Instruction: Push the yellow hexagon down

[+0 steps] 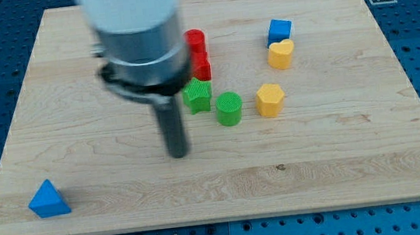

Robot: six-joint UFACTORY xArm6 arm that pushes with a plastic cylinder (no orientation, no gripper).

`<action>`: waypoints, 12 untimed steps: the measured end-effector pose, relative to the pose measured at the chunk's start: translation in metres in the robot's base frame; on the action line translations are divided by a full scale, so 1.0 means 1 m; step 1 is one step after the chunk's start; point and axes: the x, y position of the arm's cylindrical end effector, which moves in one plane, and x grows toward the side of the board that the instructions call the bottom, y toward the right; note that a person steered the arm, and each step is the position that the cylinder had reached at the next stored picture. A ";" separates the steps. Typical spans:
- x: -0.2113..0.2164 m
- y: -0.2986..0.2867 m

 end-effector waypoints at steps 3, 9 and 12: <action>0.001 0.105; -0.115 0.106; -0.072 0.106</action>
